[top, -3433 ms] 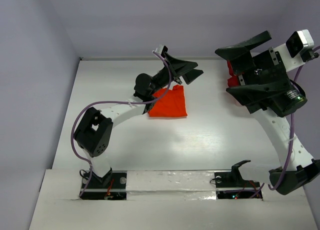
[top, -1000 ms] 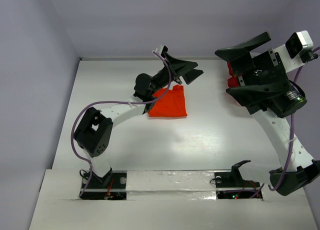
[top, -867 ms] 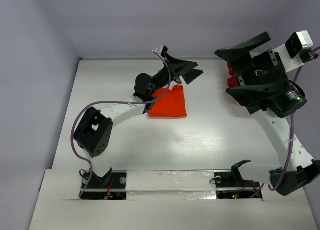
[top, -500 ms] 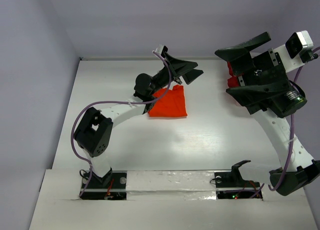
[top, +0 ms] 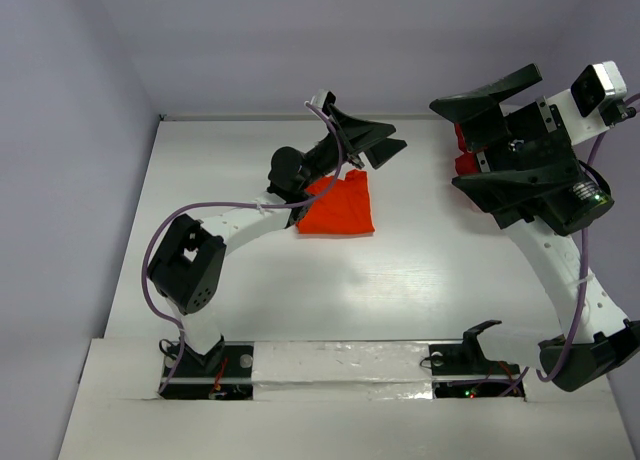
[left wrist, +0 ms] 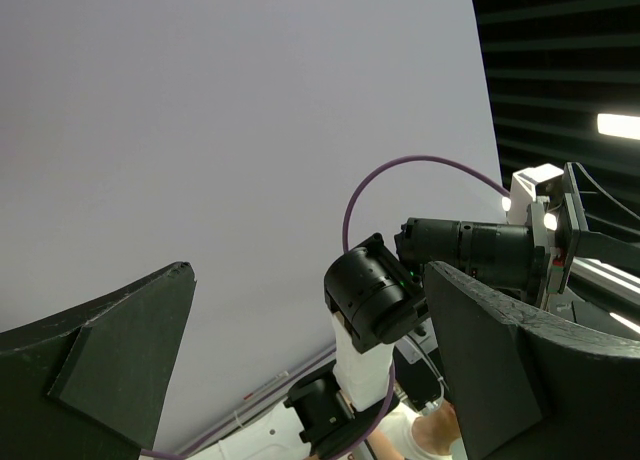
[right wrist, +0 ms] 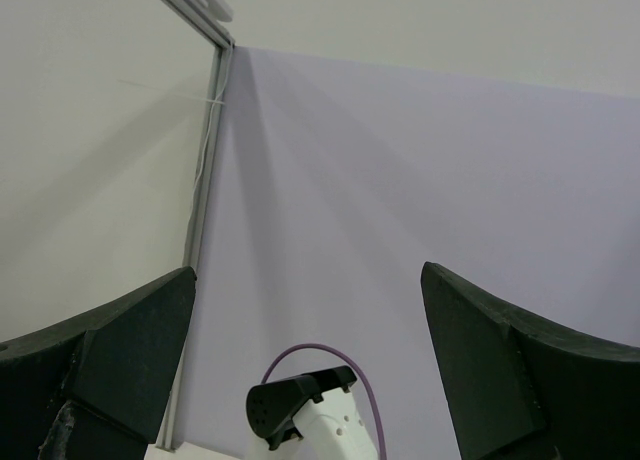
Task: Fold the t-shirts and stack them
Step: Smooth out wrinkles on the folded tshirt
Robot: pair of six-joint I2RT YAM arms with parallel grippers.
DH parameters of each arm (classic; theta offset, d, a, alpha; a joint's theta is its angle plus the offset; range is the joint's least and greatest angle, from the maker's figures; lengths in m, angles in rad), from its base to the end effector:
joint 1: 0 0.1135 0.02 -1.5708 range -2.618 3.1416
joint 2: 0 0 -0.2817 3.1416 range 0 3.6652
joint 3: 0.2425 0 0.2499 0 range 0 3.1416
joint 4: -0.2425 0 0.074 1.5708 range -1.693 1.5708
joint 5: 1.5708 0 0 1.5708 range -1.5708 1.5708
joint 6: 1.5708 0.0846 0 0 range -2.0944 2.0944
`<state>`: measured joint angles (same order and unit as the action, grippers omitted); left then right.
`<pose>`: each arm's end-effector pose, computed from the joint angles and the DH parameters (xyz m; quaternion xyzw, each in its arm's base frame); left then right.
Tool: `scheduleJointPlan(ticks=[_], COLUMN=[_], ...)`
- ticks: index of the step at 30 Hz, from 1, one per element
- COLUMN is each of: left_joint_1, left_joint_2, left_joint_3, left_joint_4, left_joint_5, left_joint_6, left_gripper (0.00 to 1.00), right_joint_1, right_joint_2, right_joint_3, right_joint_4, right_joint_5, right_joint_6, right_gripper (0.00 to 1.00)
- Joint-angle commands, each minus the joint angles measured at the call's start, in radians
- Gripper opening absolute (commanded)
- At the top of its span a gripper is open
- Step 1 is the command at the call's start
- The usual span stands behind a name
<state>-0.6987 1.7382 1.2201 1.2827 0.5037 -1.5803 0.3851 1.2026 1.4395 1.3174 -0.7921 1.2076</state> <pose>0.2909 -0.2977 0.4258 0.0452 0.4414 -0.8501 0.2836 0.1095 0.1094 0.6250 -0.3506 0.1612 0.6617 0.6429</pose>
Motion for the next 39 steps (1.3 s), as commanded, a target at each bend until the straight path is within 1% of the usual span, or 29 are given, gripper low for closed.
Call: scheduleJointPlan(ticks=[1,18,23,25,29,34,37,38,39], left_joint_1=[-0.002,-0.002,-0.002,-0.012,-0.012,-0.021,-0.021,-0.021,-0.031], left_joint_2=[-0.008,-0.011,-0.012,-0.014,-0.017,-0.003,0.032,0.065,0.084], left_joint_3=[0.041,0.038,0.041,0.023,-0.022,-0.031,-0.022,-0.019,-0.013], left_joint_4=[0.469,0.466,0.458,0.460,0.495,0.507,0.536,0.578,0.602], left_joint_5=[0.007,0.002,-0.013,-0.020,-0.056,-0.033,-0.028,-0.033,-0.033], left_joint_6=[0.003,-0.003,-0.014,-0.023,-0.049,-0.083,-0.122,-0.170,-0.194], left_gripper=[0.99,0.99,0.99,0.99,0.99,0.99,0.99,0.99,0.99], right_joint_1=[-0.008,-0.008,-0.008,-0.008,-0.008,-0.008,-0.008,-0.008,-0.008], right_joint_2=[-0.024,-0.021,-0.020,-0.017,-0.003,-0.005,-0.032,-0.050,-0.060], right_joint_3=[0.006,0.009,0.032,0.032,0.048,0.015,-0.014,-0.017,-0.017], right_joint_4=[0.026,0.020,-0.030,-0.037,-0.107,-0.075,-0.141,-0.227,-0.278], right_joint_5=[0.019,0.025,0.030,0.033,0.036,0.039,0.056,0.074,0.085], right_joint_6=[-0.011,-0.011,-0.017,-0.016,-0.016,0.015,-0.023,-0.040,-0.077], right_gripper=[1.00,1.00,1.00,1.00,1.00,1.00,1.00,1.00,1.00])
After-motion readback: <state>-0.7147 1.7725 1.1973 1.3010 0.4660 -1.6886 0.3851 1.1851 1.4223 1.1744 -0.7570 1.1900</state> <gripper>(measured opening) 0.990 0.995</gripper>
